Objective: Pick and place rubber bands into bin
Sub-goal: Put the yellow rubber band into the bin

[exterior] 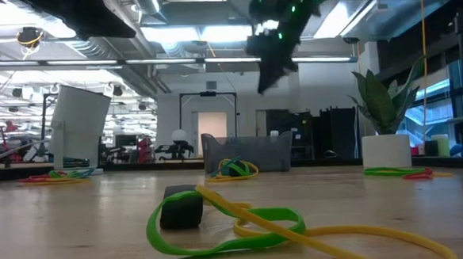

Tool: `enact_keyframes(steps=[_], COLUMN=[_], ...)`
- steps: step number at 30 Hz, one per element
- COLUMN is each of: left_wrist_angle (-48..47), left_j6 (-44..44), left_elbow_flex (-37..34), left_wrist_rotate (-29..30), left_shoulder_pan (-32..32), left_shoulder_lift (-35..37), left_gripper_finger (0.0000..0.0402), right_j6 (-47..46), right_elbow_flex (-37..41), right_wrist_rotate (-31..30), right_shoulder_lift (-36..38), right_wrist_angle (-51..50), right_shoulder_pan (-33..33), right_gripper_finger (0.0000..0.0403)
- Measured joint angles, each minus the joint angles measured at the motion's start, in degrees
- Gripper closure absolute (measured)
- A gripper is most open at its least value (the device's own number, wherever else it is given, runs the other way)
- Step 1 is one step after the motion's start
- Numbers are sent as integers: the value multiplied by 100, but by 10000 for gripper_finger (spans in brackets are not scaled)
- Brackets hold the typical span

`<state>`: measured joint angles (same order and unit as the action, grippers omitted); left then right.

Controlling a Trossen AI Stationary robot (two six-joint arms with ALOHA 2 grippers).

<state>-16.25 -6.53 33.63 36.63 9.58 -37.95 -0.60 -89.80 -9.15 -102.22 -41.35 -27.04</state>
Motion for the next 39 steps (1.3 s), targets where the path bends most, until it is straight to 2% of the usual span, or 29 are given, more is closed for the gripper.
enact_keyframes(steps=[3, 14, 30, 39], left_wrist_angle=[-22, -20, -19, -20], left_j6=[-102, -524, -646, -775], left_elbow_flex=[0, 0, 0, 0], left_wrist_rotate=[-13, -14, 132, 132], left_shoulder_pan=[0, 0, 0, 0], left_shoulder_lift=[-2, -2, -2, -2], left_gripper_finger=[398, 398, 398, 398], right_j6=[295, 946, 1714, 1713], right_elbow_flex=[2, 2, 5, 6], right_wrist_rotate=[43, 1106, 1034, 1034], right_shoulder_lift=[-267, -1213, -1948, -1984], right_wrist_angle=[-259, -369, -313, -185], right_shoulder_pan=[-102, -136, -136, -143], right_gripper_finger=[403, 403, 402, 371])
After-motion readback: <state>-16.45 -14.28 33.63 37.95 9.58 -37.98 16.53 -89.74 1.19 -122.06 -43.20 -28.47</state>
